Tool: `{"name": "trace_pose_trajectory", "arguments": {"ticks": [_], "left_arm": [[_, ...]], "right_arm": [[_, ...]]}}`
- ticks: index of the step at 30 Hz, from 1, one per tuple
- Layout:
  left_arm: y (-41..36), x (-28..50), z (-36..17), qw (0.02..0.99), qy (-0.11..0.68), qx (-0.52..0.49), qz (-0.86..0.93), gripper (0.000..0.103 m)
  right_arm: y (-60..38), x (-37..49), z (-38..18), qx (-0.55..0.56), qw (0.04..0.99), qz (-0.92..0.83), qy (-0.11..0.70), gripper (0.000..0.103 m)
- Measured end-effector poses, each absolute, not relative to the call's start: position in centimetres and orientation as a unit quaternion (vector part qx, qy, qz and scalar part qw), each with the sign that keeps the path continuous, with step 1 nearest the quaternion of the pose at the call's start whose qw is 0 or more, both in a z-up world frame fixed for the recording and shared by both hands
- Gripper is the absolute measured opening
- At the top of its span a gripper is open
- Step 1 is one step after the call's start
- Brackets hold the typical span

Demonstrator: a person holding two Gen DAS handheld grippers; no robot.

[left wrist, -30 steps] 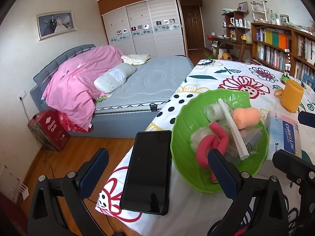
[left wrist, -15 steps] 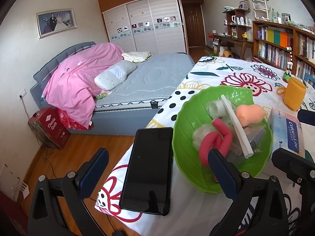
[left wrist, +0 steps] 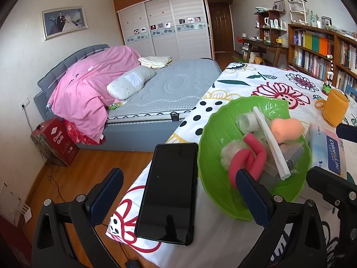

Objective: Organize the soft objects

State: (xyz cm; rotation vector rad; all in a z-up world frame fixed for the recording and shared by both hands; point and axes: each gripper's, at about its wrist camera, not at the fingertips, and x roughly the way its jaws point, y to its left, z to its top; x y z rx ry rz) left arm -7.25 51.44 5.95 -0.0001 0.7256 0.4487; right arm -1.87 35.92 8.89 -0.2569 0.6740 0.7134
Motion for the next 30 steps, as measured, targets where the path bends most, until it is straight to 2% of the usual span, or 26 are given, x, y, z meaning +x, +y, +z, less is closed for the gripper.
{"name": "trace_pose_trajectory", "arguments": {"ticks": [22,30], "left_arm": [[51.59,-7.25,6.04,0.91,0.352,-0.002,0.218,0.101],[51.33,-7.25,6.29,0.911,0.348,-0.004,0.22,0.101]], "right_arm": [[36.53,-0.95,8.03,-0.115,0.862,0.352,0.347,0.103],[35.94,-1.19,8.35,-0.109,0.874,0.342,0.329,0.103]]}}
